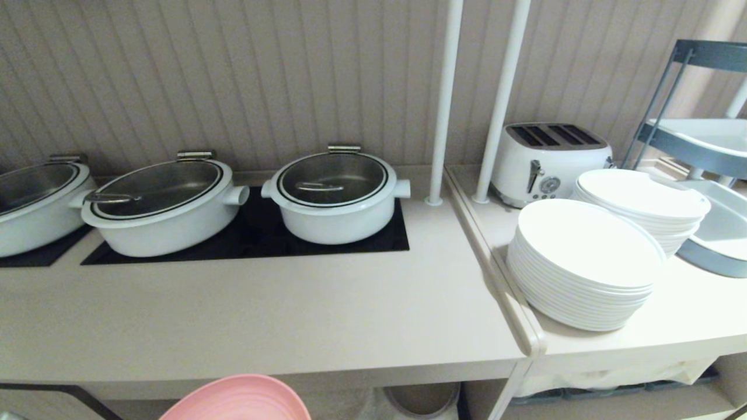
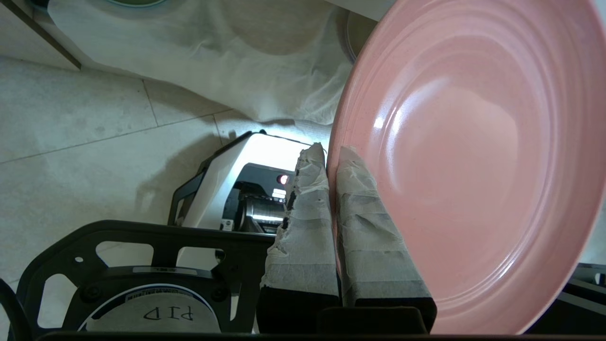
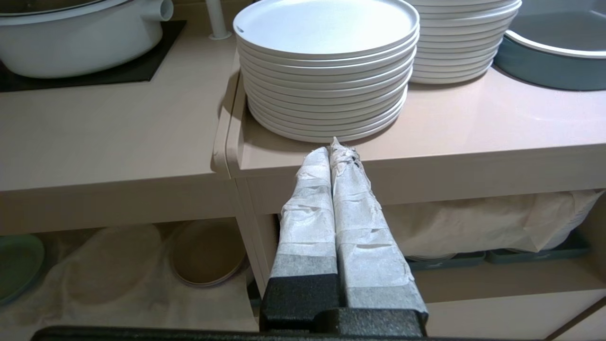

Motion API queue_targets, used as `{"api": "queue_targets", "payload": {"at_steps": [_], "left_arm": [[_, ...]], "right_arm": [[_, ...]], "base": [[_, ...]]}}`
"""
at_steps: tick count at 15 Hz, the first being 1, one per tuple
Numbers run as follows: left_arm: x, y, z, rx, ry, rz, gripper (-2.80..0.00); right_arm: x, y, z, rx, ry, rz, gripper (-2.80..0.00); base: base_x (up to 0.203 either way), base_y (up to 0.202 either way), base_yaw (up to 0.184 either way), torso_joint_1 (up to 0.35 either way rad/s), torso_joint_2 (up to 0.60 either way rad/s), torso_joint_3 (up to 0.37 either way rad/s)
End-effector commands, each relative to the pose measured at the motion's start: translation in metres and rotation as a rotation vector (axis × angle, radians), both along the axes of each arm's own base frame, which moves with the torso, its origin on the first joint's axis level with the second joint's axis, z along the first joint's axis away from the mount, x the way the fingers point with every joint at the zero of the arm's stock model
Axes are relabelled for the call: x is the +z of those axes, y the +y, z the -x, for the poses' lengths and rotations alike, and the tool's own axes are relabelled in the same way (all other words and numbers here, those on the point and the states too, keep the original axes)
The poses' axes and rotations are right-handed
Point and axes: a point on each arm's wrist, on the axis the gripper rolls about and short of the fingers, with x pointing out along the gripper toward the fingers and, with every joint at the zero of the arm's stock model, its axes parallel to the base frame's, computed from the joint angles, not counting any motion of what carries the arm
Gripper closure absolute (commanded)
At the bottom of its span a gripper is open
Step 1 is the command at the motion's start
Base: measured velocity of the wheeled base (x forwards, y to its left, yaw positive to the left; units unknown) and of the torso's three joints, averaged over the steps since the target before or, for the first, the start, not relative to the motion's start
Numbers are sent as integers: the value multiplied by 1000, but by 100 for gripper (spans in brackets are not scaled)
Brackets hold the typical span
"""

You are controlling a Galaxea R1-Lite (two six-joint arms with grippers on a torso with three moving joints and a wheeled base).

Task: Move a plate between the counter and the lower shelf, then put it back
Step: Put the plate

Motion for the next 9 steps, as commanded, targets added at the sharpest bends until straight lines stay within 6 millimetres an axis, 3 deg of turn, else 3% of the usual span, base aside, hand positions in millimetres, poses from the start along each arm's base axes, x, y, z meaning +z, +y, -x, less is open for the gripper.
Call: {"api": "queue_targets", "payload": {"at_steps": [1,9], "left_arm": [[0,0,0,3,2,1,0],[0,0,0,4,2,3,0]], "right_arm": [[0,0,0,0,1,-1,0],[0,0,0,0,1,-2,0]], "base": [[0,0,0,0,0,0],[0,0,0,0,0,0]]}}
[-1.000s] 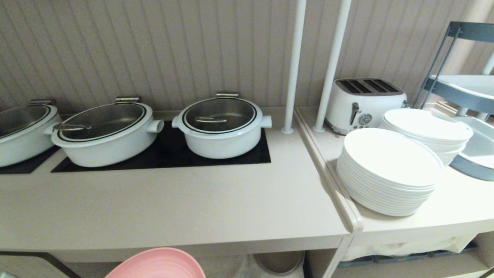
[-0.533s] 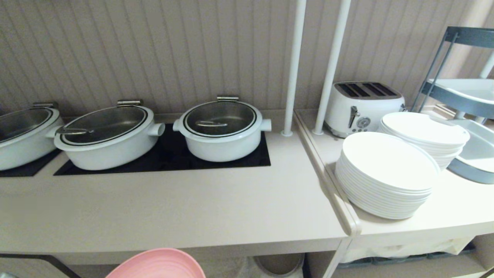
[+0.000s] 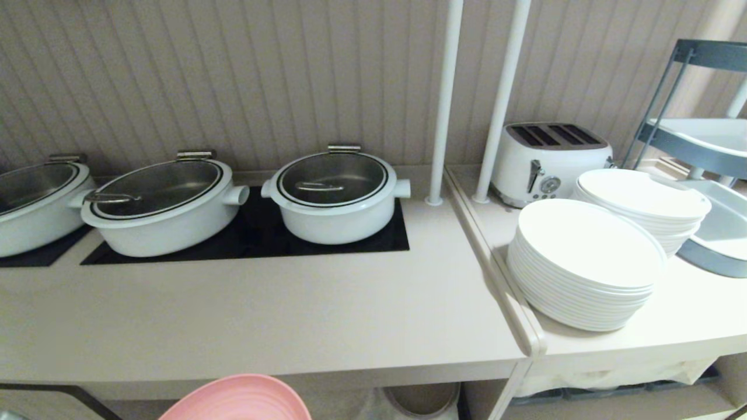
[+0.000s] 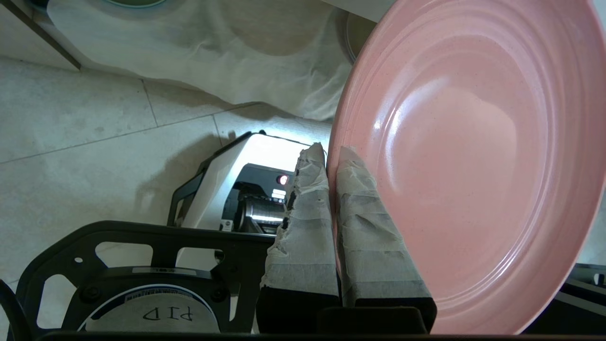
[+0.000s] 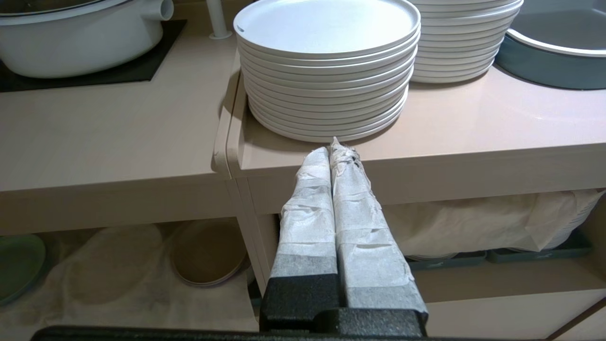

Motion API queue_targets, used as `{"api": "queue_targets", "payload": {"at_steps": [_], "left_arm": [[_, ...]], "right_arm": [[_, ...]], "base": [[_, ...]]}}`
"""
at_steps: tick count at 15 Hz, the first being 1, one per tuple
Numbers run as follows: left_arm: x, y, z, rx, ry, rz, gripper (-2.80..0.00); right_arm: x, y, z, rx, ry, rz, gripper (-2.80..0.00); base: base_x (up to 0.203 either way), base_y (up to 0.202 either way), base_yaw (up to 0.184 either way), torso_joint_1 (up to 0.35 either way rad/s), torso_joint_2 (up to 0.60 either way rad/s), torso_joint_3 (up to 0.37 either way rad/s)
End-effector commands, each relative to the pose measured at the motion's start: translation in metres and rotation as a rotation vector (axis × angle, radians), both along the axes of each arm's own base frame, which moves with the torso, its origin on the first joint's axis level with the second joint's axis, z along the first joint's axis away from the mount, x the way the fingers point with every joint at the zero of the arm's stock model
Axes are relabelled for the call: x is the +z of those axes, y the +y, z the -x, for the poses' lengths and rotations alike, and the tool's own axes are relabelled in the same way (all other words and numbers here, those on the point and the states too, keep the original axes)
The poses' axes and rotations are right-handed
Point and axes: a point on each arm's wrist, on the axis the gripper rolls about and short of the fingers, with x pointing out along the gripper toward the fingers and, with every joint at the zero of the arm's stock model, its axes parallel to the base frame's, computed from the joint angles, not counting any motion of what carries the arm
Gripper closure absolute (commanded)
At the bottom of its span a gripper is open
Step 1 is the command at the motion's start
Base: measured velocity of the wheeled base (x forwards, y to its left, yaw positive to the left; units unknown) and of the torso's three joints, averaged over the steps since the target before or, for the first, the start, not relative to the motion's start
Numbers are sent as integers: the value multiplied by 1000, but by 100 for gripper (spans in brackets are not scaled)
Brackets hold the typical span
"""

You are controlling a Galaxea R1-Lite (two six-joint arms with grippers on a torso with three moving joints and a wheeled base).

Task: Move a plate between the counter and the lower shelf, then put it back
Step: Put the plate

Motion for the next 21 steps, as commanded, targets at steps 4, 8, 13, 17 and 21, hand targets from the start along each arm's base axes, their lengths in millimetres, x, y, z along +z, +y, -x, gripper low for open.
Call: {"api": "queue_targets", "payload": {"at_steps": [4,8,13,17,21], "left_arm": [[0,0,0,3,3,0,0],[0,0,0,5,1,1,0],[-1,1,2,6,-7,6,0],[-1,1,2,5,-5,5,0],[-1,1,2,-4,1,11,0]], "right_arm": [[0,0,0,0,0,0,0],[0,0,0,0,1,0,0],[0,0,0,0,0,0,0],[0,0,0,0,1,0,0],[0,0,0,0,0,0,0]], "base": [[0,0,0,0,0,0],[0,0,0,0,0,0],[0,0,0,0,0,0],[0,0,0,0,0,0],[0,0,0,0,0,0]]}}
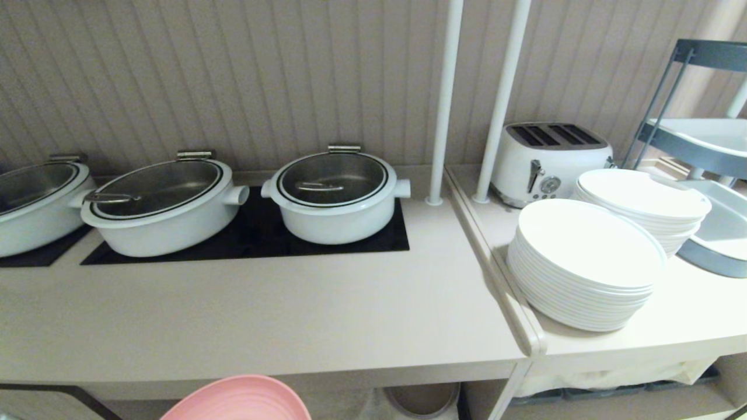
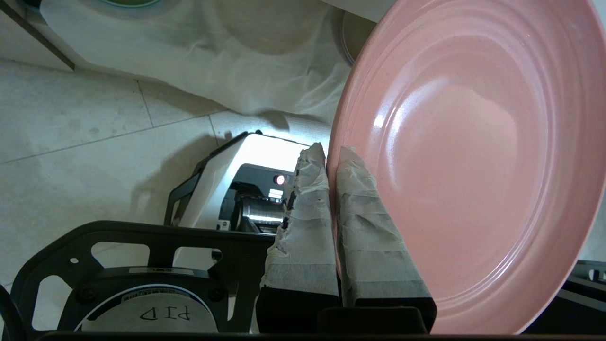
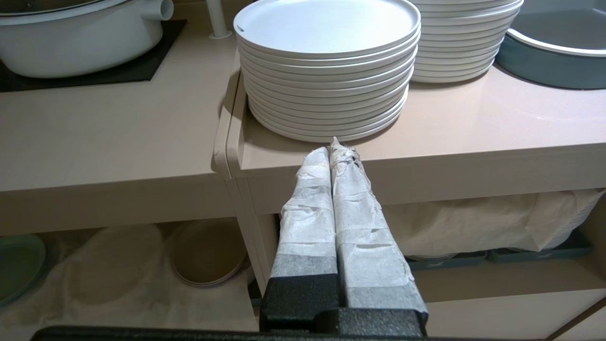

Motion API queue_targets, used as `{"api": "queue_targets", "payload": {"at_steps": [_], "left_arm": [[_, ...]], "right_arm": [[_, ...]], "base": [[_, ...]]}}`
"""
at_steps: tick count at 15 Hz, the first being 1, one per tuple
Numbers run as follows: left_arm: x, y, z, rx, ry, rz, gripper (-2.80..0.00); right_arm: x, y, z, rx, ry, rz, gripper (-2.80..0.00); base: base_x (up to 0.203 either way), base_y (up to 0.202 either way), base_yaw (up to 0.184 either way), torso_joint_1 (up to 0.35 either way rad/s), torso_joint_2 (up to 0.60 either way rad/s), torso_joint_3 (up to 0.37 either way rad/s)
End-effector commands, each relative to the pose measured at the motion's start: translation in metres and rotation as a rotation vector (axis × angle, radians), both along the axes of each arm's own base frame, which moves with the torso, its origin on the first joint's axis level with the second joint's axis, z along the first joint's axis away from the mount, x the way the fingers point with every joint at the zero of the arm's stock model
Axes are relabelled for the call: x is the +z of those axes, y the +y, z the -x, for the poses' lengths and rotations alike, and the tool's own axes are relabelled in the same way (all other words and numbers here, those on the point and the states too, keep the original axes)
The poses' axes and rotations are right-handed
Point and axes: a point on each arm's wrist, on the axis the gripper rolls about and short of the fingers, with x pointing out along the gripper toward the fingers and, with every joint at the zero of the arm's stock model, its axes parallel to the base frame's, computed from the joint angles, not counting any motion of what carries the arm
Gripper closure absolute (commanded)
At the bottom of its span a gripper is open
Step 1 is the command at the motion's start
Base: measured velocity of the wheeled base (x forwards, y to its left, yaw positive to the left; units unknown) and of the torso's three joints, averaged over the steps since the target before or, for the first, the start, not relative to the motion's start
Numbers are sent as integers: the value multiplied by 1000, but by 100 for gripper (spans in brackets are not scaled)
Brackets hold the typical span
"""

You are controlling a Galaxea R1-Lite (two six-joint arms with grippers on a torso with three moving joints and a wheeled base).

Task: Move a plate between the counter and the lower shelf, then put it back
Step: Put the plate

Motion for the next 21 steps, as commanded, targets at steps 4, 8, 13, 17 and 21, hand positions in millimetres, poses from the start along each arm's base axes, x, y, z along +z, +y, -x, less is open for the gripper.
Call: {"api": "queue_targets", "payload": {"at_steps": [4,8,13,17,21], "left_arm": [[-1,0,0,2,7,1,0],[-2,0,0,3,11,-2,0],[-2,0,0,9,15,-7,0],[0,-1,-3,8,18,-9,0],[5,-6,-12,10,49,-25,0]], "right_arm": [[0,0,0,0,0,0,0],[0,0,0,0,0,0,0],[0,0,0,0,0,0,0],[0,0,0,0,0,0,0],[0,0,0,0,0,0,0]], "base": [[0,0,0,0,0,0],[0,0,0,0,0,0],[0,0,0,0,0,0],[0,0,0,0,0,0],[0,0,0,0,0,0]]}}
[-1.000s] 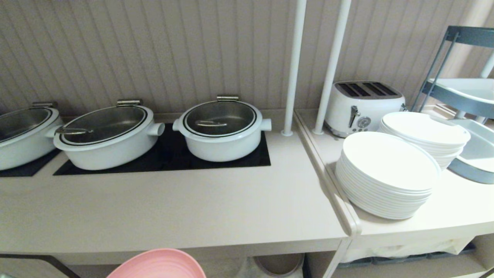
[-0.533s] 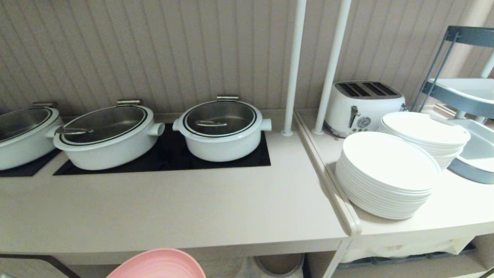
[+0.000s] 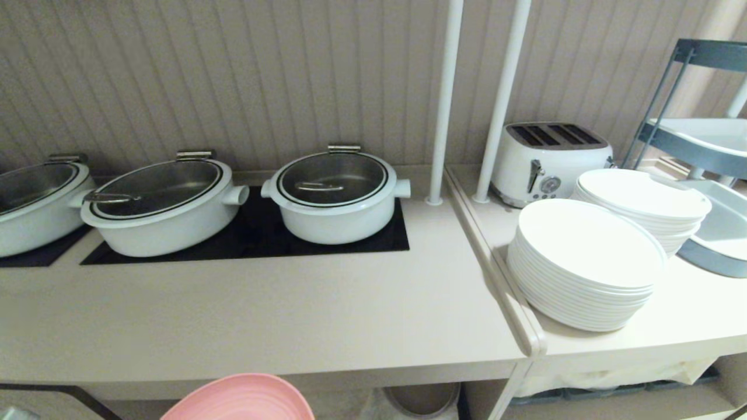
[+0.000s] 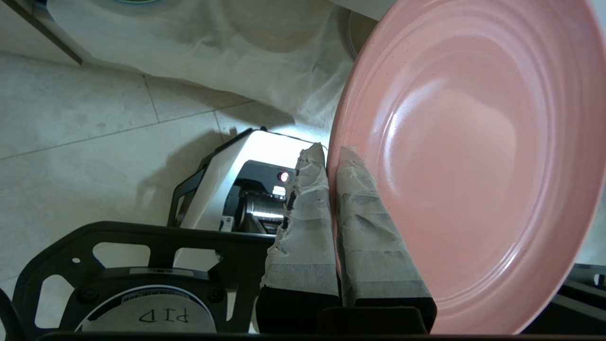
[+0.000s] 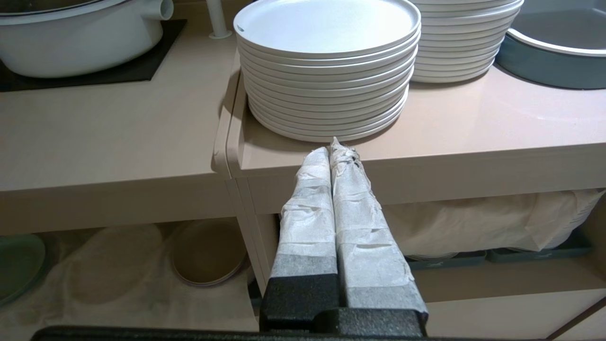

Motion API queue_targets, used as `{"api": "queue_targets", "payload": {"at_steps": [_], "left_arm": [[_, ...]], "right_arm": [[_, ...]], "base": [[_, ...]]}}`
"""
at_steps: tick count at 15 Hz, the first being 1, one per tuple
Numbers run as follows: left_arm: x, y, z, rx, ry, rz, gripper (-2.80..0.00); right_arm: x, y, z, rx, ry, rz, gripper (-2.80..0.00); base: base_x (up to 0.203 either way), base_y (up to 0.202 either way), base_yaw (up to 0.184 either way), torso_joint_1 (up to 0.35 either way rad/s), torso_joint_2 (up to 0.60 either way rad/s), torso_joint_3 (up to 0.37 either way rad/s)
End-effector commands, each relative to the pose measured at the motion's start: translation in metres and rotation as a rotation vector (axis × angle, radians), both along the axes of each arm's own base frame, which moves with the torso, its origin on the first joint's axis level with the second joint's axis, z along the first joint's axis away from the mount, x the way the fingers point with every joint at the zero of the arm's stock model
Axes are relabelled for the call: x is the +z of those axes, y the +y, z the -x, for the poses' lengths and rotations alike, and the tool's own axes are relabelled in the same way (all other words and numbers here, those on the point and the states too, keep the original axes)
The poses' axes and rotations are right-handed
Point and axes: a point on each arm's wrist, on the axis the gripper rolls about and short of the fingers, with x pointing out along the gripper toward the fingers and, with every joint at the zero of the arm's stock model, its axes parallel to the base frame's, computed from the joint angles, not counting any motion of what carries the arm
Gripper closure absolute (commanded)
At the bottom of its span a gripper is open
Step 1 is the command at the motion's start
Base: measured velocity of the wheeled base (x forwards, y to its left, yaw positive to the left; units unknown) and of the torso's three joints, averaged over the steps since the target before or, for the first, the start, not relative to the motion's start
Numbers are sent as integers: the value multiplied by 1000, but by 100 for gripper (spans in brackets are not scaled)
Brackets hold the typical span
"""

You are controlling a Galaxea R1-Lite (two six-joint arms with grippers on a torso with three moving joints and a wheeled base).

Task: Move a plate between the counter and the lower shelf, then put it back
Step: Put the plate

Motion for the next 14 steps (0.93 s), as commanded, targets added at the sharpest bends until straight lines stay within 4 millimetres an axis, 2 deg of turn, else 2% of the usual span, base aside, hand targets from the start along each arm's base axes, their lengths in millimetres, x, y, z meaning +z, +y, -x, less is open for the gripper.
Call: {"api": "queue_targets", "payload": {"at_steps": [1,5,14], "left_arm": [[5,-5,-9,4,33,-14,0],[15,-15,-30,5,30,-14,0],[32,-49,-104,31,47,-45,0]], "right_arm": [[0,0,0,0,1,0,0],[0,0,0,0,1,0,0],[0,0,0,0,1,0,0]], "base": [[0,0,0,0,0,0],[0,0,0,0,0,0],[0,0,0,0,0,0]]}}
